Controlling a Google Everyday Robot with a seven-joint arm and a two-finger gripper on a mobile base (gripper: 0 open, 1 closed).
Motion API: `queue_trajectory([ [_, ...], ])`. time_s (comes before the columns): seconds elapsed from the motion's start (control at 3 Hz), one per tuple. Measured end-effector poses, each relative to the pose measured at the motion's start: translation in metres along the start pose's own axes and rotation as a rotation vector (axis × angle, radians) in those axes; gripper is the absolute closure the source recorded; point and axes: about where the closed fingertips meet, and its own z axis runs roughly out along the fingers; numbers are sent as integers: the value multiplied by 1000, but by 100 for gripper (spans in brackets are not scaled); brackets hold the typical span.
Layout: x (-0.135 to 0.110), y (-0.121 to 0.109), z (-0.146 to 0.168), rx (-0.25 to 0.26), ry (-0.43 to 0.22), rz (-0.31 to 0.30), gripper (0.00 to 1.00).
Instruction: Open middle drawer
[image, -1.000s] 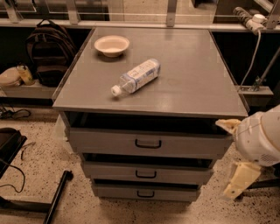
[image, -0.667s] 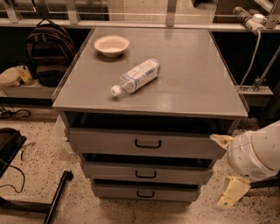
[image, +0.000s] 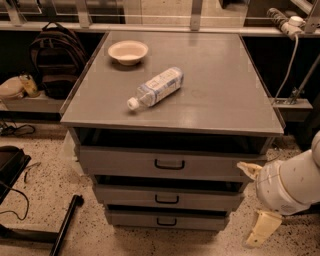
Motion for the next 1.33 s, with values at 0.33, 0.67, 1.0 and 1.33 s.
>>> queue_trajectory([
  [0.33, 23, 11, 51, -10, 19, -34, 0],
  [0.67, 48, 16, 108, -8, 20, -41, 0],
  [1.0, 73, 13, 158, 12, -5, -22, 0],
  [1.33, 96, 10, 217, -15, -63, 21, 0],
])
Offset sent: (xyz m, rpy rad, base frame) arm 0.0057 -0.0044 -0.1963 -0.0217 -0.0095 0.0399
